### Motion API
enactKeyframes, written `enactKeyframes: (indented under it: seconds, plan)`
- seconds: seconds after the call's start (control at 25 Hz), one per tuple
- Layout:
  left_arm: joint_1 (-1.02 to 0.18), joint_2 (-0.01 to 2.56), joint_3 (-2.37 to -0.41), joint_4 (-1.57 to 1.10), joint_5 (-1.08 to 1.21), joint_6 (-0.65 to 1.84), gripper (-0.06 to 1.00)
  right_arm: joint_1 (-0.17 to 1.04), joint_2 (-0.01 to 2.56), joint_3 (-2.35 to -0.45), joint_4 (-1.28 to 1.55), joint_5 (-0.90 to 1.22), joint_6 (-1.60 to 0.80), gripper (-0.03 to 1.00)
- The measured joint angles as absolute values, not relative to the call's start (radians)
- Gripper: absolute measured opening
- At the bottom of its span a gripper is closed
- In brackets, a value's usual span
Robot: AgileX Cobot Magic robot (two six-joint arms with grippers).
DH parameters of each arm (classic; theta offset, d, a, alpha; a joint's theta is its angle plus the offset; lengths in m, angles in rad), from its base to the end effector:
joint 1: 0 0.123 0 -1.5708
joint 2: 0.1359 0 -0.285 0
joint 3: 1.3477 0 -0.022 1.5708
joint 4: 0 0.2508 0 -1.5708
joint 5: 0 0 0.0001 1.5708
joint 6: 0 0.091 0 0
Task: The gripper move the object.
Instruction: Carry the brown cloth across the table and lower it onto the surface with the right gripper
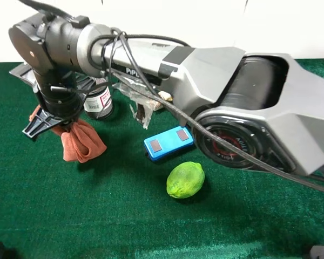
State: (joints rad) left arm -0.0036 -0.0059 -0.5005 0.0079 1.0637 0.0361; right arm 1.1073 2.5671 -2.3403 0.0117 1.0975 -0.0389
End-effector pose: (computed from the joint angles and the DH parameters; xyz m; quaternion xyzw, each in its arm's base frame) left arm -0.0059 0.0006 0.2772 0.0167 0.8522 0.0124 0.5228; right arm 0.2402 0.4827 0.1449 -0.5332 0.8295 0.0894 0.1401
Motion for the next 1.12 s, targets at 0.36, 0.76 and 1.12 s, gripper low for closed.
enactKeyframes:
  seconds: [0.36, 0.76, 1.12]
  plan:
    - [-0.004, -0.006, -0.500, 0.008, 1.064, 0.036, 0.96, 1.107, 2.594, -2.340, 0.014, 1.053, -0.039, 0.07]
    - [-0.004, -0.006, -0.500, 0.008, 1.064, 0.036, 0.96, 1.107, 2.605, -2.340, 0.014, 1.052, -0.040, 0.07]
    - [-0.004, -0.006, -0.500, 0.008, 1.064, 0.036, 0.96, 1.107, 2.605, -2.340, 0.015, 1.059, -0.038, 0.08]
